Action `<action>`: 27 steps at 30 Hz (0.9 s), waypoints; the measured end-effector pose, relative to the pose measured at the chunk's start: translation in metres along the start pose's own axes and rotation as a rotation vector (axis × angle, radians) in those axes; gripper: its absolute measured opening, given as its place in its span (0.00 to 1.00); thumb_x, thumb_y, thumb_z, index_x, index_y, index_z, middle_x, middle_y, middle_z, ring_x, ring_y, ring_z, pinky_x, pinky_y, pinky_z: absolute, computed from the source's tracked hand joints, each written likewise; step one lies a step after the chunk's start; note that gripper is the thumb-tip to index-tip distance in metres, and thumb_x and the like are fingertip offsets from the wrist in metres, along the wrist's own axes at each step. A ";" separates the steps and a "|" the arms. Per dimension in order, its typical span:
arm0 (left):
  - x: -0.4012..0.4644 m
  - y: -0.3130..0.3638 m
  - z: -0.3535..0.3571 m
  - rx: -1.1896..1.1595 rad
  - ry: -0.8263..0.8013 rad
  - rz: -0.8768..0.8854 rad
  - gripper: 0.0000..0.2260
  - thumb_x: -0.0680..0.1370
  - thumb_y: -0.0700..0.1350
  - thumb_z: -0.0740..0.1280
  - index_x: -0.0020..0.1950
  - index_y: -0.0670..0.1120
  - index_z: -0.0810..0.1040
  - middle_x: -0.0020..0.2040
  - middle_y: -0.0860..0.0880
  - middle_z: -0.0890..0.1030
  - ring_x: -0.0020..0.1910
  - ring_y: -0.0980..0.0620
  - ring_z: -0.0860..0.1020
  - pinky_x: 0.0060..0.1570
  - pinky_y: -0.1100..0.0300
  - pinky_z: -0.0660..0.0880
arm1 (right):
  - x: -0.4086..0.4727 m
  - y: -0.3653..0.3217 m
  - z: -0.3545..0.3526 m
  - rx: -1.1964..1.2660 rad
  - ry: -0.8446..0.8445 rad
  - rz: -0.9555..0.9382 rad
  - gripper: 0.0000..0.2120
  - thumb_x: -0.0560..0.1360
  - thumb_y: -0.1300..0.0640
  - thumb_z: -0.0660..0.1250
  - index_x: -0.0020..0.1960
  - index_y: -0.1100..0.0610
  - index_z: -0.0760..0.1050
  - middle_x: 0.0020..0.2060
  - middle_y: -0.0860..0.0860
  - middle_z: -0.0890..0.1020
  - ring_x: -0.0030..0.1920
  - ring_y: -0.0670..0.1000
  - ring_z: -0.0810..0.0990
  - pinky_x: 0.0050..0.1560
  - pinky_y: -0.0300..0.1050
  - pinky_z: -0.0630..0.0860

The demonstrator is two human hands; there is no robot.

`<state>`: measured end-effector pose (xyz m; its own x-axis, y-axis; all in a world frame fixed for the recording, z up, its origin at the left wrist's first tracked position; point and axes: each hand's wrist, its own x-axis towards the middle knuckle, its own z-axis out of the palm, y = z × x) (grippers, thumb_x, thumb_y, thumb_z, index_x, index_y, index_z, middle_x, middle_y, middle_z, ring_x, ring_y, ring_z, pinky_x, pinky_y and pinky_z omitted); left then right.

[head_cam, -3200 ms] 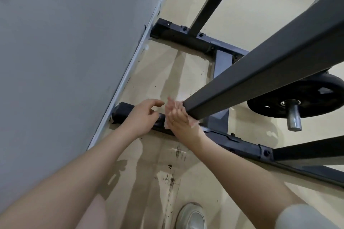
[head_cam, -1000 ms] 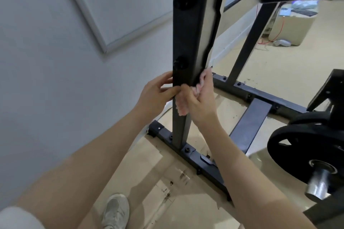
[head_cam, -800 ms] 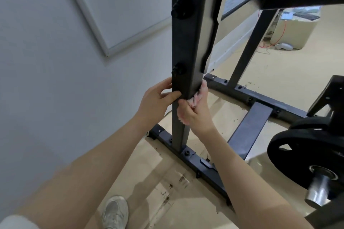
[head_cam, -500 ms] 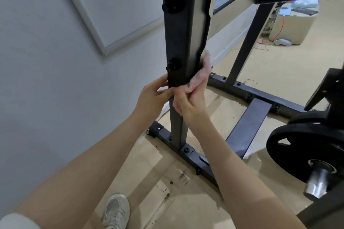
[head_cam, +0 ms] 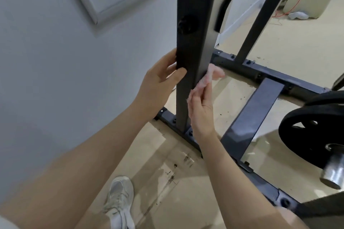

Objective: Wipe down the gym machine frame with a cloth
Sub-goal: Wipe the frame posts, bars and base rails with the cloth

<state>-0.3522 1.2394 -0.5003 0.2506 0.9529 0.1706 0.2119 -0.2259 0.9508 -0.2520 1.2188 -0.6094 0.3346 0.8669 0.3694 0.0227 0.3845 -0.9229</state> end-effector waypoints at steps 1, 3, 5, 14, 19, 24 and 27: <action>-0.003 -0.010 -0.001 0.018 -0.028 0.001 0.23 0.78 0.40 0.64 0.73 0.47 0.66 0.68 0.53 0.73 0.66 0.56 0.72 0.67 0.53 0.69 | 0.000 0.006 -0.001 0.020 -0.032 0.003 0.22 0.84 0.55 0.52 0.65 0.27 0.62 0.48 0.64 0.68 0.41 0.51 0.68 0.47 0.44 0.72; -0.012 -0.032 -0.001 0.087 -0.068 -0.078 0.27 0.78 0.42 0.66 0.75 0.52 0.61 0.73 0.54 0.66 0.71 0.56 0.66 0.71 0.51 0.64 | 0.002 0.017 -0.005 -0.025 -0.043 0.068 0.19 0.84 0.56 0.54 0.69 0.35 0.61 0.49 0.65 0.69 0.37 0.49 0.71 0.39 0.40 0.73; -0.019 -0.054 -0.001 0.120 -0.089 -0.214 0.29 0.78 0.44 0.65 0.75 0.57 0.56 0.75 0.55 0.62 0.72 0.55 0.63 0.71 0.51 0.63 | 0.004 0.027 -0.014 -0.120 -0.022 0.074 0.15 0.82 0.54 0.57 0.68 0.49 0.64 0.46 0.63 0.72 0.37 0.50 0.75 0.38 0.41 0.76; -0.008 -0.121 0.012 0.152 -0.280 -0.435 0.38 0.65 0.59 0.71 0.72 0.61 0.61 0.70 0.50 0.70 0.67 0.44 0.70 0.66 0.41 0.68 | -0.009 0.089 -0.009 0.130 -0.131 0.352 0.24 0.79 0.40 0.58 0.72 0.45 0.60 0.46 0.52 0.75 0.40 0.41 0.76 0.41 0.34 0.75; -0.005 -0.141 0.017 0.128 -0.253 -0.417 0.25 0.76 0.45 0.68 0.71 0.56 0.65 0.65 0.52 0.75 0.65 0.52 0.73 0.64 0.50 0.72 | -0.018 0.100 -0.006 0.103 0.006 0.354 0.12 0.83 0.56 0.56 0.64 0.44 0.64 0.50 0.35 0.73 0.51 0.26 0.71 0.58 0.32 0.67; -0.009 -0.150 0.022 0.053 -0.187 -0.415 0.16 0.81 0.44 0.60 0.68 0.53 0.70 0.58 0.50 0.80 0.53 0.54 0.79 0.51 0.64 0.76 | -0.025 0.115 0.014 0.078 0.143 0.234 0.17 0.76 0.43 0.57 0.64 0.34 0.61 0.63 0.30 0.66 0.67 0.36 0.66 0.68 0.36 0.63; -0.005 -0.154 0.022 0.082 -0.159 -0.413 0.12 0.81 0.44 0.60 0.60 0.60 0.73 0.54 0.55 0.81 0.51 0.58 0.79 0.48 0.70 0.75 | -0.035 0.144 0.018 0.120 0.159 0.357 0.14 0.79 0.41 0.57 0.64 0.38 0.63 0.65 0.44 0.70 0.64 0.36 0.69 0.65 0.29 0.64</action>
<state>-0.3654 1.2654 -0.6531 0.2701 0.9250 -0.2672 0.3975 0.1456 0.9060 -0.2777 1.2493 -0.7534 0.4430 0.8965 -0.0024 -0.2282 0.1102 -0.9674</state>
